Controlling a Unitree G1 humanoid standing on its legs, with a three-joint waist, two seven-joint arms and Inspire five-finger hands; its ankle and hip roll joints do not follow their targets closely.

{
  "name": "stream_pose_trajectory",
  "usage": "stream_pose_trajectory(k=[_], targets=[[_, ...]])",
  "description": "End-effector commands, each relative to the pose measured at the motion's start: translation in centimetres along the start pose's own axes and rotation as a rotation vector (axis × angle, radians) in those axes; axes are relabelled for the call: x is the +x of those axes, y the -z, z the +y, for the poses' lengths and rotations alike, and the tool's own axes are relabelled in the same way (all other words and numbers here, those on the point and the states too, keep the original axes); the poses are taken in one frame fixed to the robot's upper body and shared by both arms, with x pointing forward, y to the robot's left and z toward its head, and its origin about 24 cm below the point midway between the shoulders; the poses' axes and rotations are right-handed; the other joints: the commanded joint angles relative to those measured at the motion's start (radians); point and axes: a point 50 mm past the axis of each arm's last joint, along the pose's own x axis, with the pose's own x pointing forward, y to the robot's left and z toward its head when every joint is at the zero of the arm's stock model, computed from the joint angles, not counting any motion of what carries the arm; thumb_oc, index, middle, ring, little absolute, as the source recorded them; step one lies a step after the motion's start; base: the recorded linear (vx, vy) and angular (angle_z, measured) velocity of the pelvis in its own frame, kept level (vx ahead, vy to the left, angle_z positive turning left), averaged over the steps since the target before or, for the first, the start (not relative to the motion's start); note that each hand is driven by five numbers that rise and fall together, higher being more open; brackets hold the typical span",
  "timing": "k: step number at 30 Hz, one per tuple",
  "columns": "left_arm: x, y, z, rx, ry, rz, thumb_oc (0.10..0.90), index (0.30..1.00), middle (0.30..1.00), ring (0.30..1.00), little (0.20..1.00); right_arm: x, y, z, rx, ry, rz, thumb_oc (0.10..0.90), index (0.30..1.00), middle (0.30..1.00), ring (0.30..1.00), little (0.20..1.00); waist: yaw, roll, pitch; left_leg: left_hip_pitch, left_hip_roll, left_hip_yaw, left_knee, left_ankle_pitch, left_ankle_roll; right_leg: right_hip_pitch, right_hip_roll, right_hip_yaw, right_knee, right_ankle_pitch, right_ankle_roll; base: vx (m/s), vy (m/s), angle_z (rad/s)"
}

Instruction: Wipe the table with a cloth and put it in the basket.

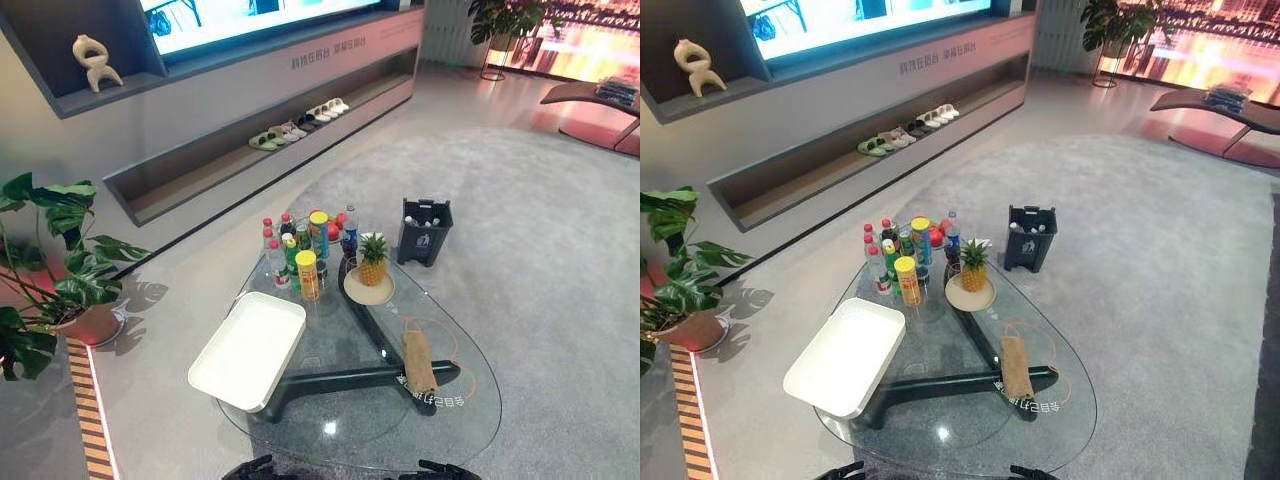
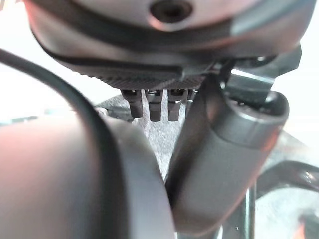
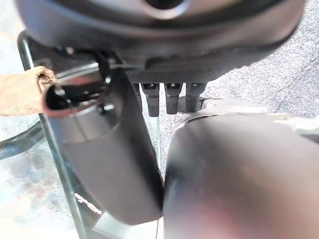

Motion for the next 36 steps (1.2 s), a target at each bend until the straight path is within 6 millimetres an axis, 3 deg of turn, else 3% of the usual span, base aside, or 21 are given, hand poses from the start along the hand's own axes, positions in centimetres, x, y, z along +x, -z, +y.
stream_pose_trajectory(k=[1,9,13,19,27,36], targets=[[0.6,-3.2,-1.4,-0.011,0.011,-0.094,0.8,0.9,0.9,0.9,0.9,0.4,-2.6,1.0,-0.097,0.036,-0.082,0.8,0.9,0.9,0.9,0.9,0.007,-0.035,0.068,-0.053,-0.075,0.023,0.024,-0.021,0.05,-0.035,-0.007,0.021,0.054,-0.027,0.016,-0.1,0.016,-0.03],[0.7,-6.8,-2.9,-0.012,0.04,-0.226,0.8,0.9,0.9,0.9,0.9,-0.6,-10.1,3.8,-0.24,0.117,-0.428,0.8,0.9,0.9,0.9,0.9,-0.019,-0.029,0.186,-0.151,-0.09,0.008,0.07,-0.012,0.059,-0.129,0.001,0.046,0.085,-0.015,0.001,-0.12,0.004,0.01],[0.5,-8.5,-3.3,-0.029,0.042,-0.294,0.8,0.9,0.9,0.9,0.9,-2.8,-14.5,5.3,-0.274,0.182,-0.662,0.8,0.9,0.9,0.9,0.9,-0.033,-0.03,0.249,-0.204,-0.098,0.001,0.088,-0.001,0.06,-0.187,0.01,0.055,0.107,-0.006,-0.004,-0.09,-0.002,-0.01],[0.0,-10.8,-3.8,0.008,0.084,-0.382,0.8,0.9,0.9,0.9,0.9,-6.4,-18.9,5.9,-0.242,0.265,-0.922,0.8,0.9,0.9,0.9,0.9,-0.045,-0.026,0.311,-0.281,-0.109,0.006,0.128,0.002,0.061,-0.274,0.014,0.058,0.156,-0.003,-0.009,-0.06,0.022,0.03],[-0.3,-11.9,-3.9,-0.007,0.083,-0.426,0.8,0.9,0.9,0.9,0.9,-11.3,-22.9,6.2,-0.143,0.426,-1.24,0.8,0.9,0.9,0.9,0.9,-0.059,-0.016,0.369,-0.361,-0.127,0.025,0.176,-0.003,0.066,-0.36,0.007,0.062,0.207,-0.002,-0.008,-0.02,0.029,0.0],[-0.2,-11.8,-3.9,-0.045,0.081,-0.431,0.8,0.9,0.9,0.9,0.9,-16.5,-25.6,6.3,-0.079,0.602,-1.52,0.8,0.9,0.9,0.9,0.9,-0.07,-0.011,0.425,-0.427,-0.133,0.066,0.24,-0.019,0.068,-0.417,-0.004,0.062,0.241,0.0,-0.005,-0.01,0.058,-0.05]])
